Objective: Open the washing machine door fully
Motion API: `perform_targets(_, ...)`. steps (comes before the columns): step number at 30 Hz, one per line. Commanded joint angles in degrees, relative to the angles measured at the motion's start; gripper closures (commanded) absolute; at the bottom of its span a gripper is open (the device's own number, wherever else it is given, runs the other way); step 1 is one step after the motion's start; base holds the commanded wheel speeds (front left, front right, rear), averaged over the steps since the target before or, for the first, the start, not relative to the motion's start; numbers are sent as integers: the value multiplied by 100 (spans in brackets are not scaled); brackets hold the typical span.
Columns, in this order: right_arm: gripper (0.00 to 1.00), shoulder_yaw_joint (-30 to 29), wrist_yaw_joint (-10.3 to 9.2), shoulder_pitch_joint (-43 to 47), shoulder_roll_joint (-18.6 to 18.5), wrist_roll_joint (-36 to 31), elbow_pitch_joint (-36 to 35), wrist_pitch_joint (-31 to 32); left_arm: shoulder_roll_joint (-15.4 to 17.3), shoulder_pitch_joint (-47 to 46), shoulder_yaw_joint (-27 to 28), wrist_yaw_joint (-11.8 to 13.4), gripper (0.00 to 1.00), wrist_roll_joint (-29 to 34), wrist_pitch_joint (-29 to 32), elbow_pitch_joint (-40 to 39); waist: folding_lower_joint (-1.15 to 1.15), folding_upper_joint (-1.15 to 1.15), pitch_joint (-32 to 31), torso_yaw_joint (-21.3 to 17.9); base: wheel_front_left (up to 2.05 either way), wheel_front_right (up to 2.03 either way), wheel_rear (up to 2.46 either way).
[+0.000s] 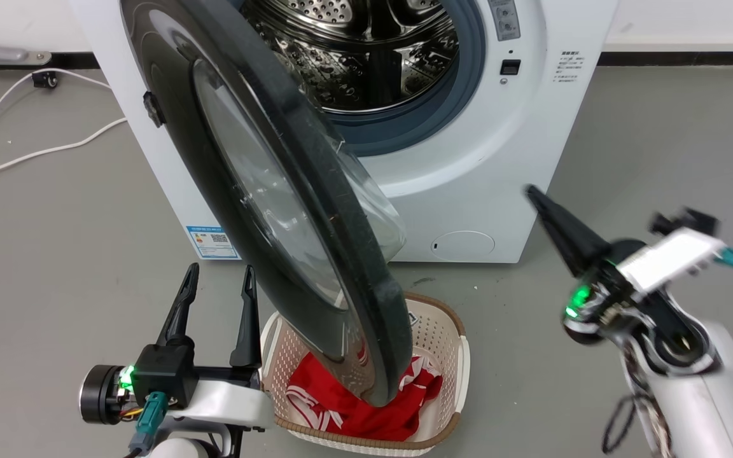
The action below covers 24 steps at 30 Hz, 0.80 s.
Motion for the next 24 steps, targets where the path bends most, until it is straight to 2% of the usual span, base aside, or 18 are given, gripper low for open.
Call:
perform_targets(1,100,-51,0,148,-33,-27,-74,-80,-5,80,21,23,0,-14,-12,-4,0,0,-14,-13,0,0,0)
perform_targets(2,95,-154,0,299,-48,-37,-161,-223,-5,92,31,27,0,-17,-12,-9,0,0,-24,-21,0,0,0)
perform_targets(3,69,-252,0,442,-53,-26,-264,-352,-5,97,40,27,0,-23,-13,-12,0,0,-27,-27,0,0,0)
perform_targets(4,39,-358,0,582,-86,-74,-378,-512,-6,97,52,30,0,-32,-13,-10,0,0,-31,-33,0,0,0)
perform_targets(5,0,-445,0,731,-113,-127,-481,-656,-5,101,58,31,0,-36,-13,-8,0,0,-37,-36,0,0,0)
perform_targets(9,0,-667,0,1267,-143,-494,-894,-1278,-6,137,91,24,0,-46,-13,7,0,0,-78,-62,0,0,0)
perform_targets(12,0,-671,0,1577,-294,-1216,-1168,-1888,-8,178,121,23,0,-51,-13,13,0,0,-96,-93,0,0,0)
perform_targets(19,0,-488,0,1891,-569,-3703,-1474,-3347,-8,171,198,15,0,-41,-13,0,0,0,-101,-134,0,0,0)
perform_targets(24,0,-654,-1,1924,-583,-5850,-1745,-3723,-8,172,230,11,0,-9,-12,-15,0,0,-128,-141,0,0,0)
